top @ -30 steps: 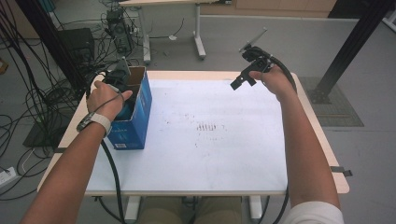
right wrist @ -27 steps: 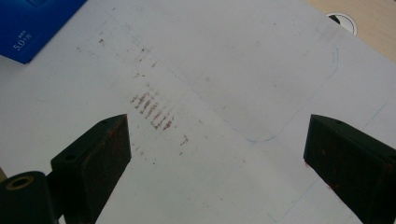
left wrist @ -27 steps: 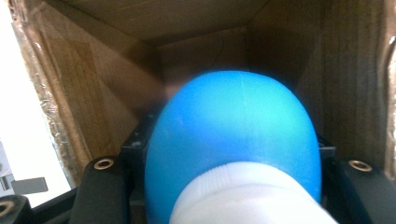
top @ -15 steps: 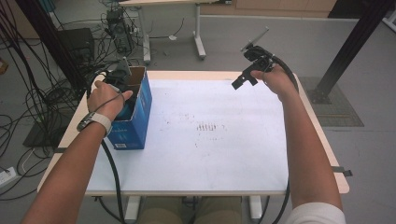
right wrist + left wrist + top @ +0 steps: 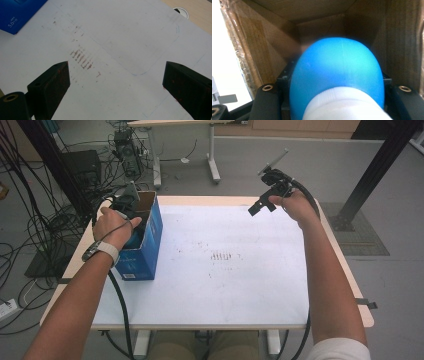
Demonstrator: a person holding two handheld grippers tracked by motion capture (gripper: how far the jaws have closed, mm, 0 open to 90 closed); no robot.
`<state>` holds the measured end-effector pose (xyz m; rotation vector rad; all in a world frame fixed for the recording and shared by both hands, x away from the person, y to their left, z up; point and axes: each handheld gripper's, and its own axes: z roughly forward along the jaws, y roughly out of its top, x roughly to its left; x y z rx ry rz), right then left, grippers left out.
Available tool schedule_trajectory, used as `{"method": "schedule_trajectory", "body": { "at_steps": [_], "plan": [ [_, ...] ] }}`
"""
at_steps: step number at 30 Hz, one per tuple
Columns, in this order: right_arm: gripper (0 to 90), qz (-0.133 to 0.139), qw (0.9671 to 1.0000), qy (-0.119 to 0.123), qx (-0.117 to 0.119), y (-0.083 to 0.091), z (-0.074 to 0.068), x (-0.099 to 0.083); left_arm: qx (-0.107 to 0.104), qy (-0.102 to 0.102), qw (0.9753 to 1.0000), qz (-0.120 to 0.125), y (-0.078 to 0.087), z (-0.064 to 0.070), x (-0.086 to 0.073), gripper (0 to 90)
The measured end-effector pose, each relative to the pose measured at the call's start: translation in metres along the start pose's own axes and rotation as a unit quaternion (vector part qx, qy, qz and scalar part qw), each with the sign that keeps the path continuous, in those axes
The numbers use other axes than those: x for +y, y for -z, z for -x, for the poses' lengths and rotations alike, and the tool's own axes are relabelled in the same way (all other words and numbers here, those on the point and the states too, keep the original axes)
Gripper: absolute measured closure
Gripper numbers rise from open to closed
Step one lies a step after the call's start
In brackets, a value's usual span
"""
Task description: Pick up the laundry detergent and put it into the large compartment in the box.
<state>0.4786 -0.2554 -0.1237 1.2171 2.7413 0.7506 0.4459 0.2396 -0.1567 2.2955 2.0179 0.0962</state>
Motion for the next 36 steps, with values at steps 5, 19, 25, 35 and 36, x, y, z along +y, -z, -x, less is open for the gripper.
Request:
{"method": "schedule_trajectory", "body": {
  "at_steps": [5, 19, 25, 35, 36],
  "plan": [
    [7.4, -0.002, 1.0000, -0.001, 0.000, 0.0001, 0.0000, 0.0001, 0.000, 0.000, 1.0000, 0.000, -0.0002, -0.0005, 0.0006, 39.0],
    [7.4, -0.002, 1.0000, -0.002, 0.000, 0.0006, 0.0009, -0.0002, -0.004, -0.002, 1.0000, 0.000, -0.0008, -0.0025, 0.0015, 38.9],
    [7.4, -0.002, 1.0000, -0.002, -0.001, 0.0006, 0.0011, -0.0005, -0.006, -0.003, 1.0000, -0.001, -0.0010, -0.0034, 0.0020, 38.9],
    [7.4, -0.003, 1.0000, -0.002, -0.001, -0.0001, 0.0012, -0.0005, -0.009, -0.003, 0.9999, -0.004, -0.0018, -0.0042, 0.0034, 37.1],
    [7.4, -0.003, 1.0000, -0.002, -0.001, 0.0001, 0.0012, -0.0006, -0.009, -0.003, 0.9999, -0.003, -0.0017, -0.0044, 0.0033, 37.0]
  ]
}}
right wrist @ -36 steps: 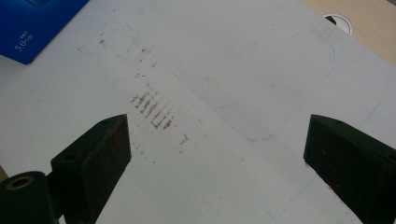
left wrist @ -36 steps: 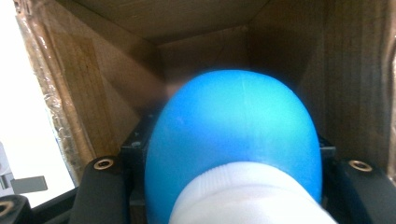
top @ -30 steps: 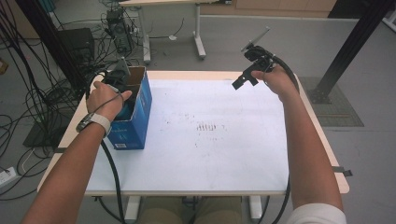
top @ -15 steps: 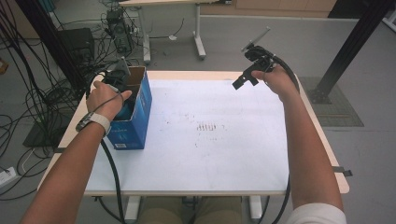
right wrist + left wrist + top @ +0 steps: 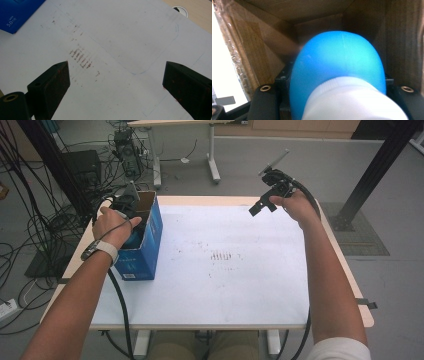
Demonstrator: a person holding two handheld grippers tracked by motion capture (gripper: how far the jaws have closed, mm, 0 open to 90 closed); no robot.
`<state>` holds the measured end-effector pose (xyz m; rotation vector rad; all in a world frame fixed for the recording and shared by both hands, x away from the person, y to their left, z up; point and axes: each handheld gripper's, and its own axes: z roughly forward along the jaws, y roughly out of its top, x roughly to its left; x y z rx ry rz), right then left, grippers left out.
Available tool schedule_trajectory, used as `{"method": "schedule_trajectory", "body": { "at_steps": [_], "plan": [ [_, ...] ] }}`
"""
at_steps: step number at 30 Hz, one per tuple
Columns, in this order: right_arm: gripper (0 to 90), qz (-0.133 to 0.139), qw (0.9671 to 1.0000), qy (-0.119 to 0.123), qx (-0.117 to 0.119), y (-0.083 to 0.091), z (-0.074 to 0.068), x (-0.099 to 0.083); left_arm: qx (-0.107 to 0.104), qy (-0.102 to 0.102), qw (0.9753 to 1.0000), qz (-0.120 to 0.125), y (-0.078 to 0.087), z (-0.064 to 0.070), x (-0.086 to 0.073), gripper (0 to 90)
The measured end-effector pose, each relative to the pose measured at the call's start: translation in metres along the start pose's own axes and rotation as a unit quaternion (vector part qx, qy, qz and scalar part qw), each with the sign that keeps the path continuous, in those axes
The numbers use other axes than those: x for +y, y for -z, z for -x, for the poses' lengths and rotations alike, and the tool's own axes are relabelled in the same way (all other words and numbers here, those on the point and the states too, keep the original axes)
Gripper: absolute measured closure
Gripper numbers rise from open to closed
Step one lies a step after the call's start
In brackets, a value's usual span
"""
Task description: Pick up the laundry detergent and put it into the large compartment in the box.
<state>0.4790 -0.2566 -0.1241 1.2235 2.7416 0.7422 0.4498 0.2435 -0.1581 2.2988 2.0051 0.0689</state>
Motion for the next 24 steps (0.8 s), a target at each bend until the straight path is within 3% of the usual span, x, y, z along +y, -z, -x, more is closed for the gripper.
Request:
{"method": "schedule_trajectory", "body": {
  "at_steps": [24],
  "plan": [
    [7.4, -0.001, 1.0000, 0.002, -0.001, 0.0007, -0.0015, -0.0007, 0.000, -0.009, 0.9999, 0.005, 0.0044, 0.0014, -0.0017, 28.5]
  ]
}}
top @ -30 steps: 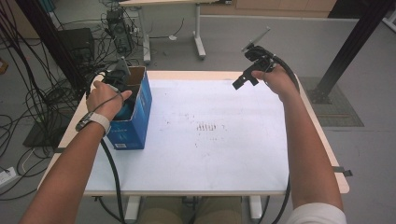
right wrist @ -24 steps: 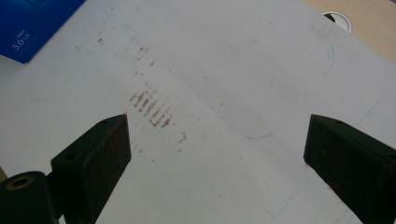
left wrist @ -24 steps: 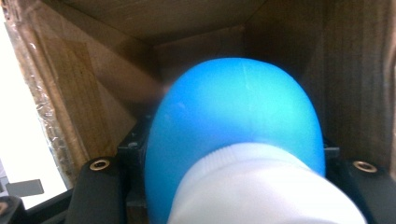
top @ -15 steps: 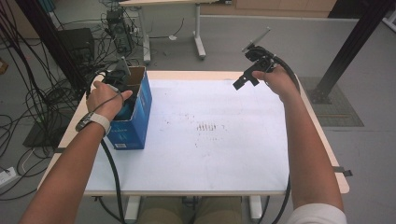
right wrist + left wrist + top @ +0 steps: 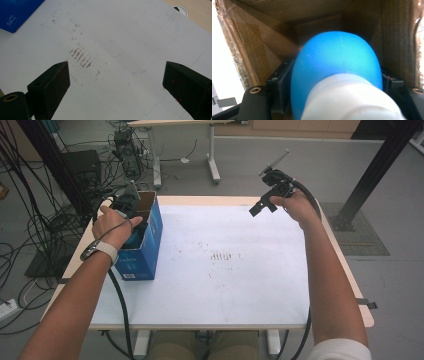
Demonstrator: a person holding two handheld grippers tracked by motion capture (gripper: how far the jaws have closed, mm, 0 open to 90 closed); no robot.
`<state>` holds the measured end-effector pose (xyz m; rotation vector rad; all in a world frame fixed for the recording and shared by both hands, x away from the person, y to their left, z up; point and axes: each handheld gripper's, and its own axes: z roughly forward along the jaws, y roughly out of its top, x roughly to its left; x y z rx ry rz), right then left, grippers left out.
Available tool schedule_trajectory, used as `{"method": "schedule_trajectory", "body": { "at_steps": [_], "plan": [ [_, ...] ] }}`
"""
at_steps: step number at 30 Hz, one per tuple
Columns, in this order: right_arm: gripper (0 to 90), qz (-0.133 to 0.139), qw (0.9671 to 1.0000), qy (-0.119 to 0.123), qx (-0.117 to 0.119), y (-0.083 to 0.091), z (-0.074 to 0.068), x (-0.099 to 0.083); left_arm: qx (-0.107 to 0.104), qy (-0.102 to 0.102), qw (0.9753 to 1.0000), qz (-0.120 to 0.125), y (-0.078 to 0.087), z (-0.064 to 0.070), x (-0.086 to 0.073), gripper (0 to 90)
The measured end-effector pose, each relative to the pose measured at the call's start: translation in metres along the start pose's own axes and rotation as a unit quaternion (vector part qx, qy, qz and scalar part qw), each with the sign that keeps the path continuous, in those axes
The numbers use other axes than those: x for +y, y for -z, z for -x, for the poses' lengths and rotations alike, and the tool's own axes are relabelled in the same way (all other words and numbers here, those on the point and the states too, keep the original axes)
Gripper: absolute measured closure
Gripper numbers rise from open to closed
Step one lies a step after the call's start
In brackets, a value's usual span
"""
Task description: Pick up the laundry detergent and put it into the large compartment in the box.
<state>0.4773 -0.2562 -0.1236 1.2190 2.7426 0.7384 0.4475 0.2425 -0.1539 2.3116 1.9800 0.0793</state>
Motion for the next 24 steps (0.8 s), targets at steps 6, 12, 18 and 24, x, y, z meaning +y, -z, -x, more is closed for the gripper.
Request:
{"method": "schedule_trajectory", "body": {
  "at_steps": [6, 12, 18, 24],
  "plan": [
    [7.8, 0.000, 1.0000, 0.001, 0.000, 0.000, -0.002, 0.001, 0.001, -0.004, 1.0000, 0.001, 0.007, 0.001, 0.000, 28.0],
    [7.8, 0.001, 1.0000, 0.003, -0.001, 0.000, -0.002, 0.000, 0.007, -0.011, 0.9999, 0.003, 0.010, 0.004, -0.001, 27.6],
    [7.8, 0.000, 1.0000, 0.002, -0.002, 0.001, -0.003, 0.000, 0.009, -0.012, 0.9999, 0.004, 0.013, 0.005, -0.002, 27.4],
    [7.8, -0.001, 1.0000, 0.005, 0.000, -0.001, -0.004, 0.002, 0.004, -0.011, 0.9999, 0.008, 0.019, 0.003, -0.004, 23.7]
  ]
}}
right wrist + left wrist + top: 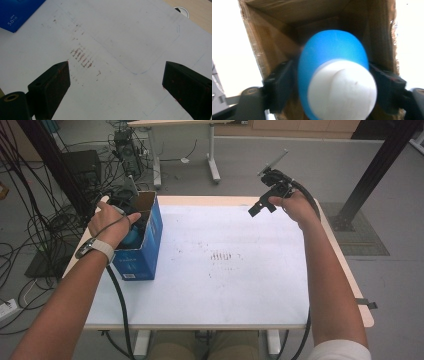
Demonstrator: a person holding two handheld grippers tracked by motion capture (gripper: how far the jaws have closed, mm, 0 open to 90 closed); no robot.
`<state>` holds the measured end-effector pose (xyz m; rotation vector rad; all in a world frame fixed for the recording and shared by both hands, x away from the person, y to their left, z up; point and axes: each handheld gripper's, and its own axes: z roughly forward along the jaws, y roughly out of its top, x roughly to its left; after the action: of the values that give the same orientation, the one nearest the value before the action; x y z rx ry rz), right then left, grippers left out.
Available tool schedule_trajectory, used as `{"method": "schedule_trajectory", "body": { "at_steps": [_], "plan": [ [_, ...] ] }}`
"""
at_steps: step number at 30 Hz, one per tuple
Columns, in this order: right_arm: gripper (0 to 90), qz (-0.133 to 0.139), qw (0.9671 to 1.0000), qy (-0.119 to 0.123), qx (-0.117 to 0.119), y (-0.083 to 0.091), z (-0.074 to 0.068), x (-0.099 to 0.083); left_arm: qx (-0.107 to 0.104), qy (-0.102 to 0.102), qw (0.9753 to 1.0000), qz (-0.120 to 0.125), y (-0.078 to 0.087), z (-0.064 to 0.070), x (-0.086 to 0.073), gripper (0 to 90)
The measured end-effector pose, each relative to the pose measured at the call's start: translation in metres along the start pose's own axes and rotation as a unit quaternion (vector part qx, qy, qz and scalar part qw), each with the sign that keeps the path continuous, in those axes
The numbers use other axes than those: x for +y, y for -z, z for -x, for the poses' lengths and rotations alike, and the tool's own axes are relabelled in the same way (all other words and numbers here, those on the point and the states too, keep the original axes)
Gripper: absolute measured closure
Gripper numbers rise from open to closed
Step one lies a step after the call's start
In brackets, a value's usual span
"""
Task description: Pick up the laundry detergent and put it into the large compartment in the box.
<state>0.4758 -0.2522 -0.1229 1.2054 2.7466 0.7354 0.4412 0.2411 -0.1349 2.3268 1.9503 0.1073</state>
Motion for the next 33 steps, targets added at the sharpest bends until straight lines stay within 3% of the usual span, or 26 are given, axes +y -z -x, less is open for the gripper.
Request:
{"method": "schedule_trajectory", "body": {
  "at_steps": [7, 16, 26, 33],
  "plan": [
    [7.8, 0.000, 1.0000, 0.002, 0.001, -0.001, -0.002, 0.002, -0.008, 0.001, 1.0000, 0.004, 0.013, -0.003, 0.000, 14.0],
    [7.8, 0.002, 1.0000, 0.001, -0.001, 0.002, -0.003, -0.001, -0.009, -0.008, 0.9999, 0.007, 0.030, -0.001, -0.001, 13.1],
    [7.8, 0.005, 1.0000, -0.002, -0.004, 0.009, -0.003, -0.005, 0.013, -0.047, 0.9985, 0.023, 0.062, 0.017, -0.002, 6.5],
    [7.8, 0.007, 0.9999, -0.004, -0.009, 0.016, -0.004, -0.008, 0.009, -0.081, 0.9958, 0.041, 0.092, 0.027, -0.005, 6.8]
  ]
}}
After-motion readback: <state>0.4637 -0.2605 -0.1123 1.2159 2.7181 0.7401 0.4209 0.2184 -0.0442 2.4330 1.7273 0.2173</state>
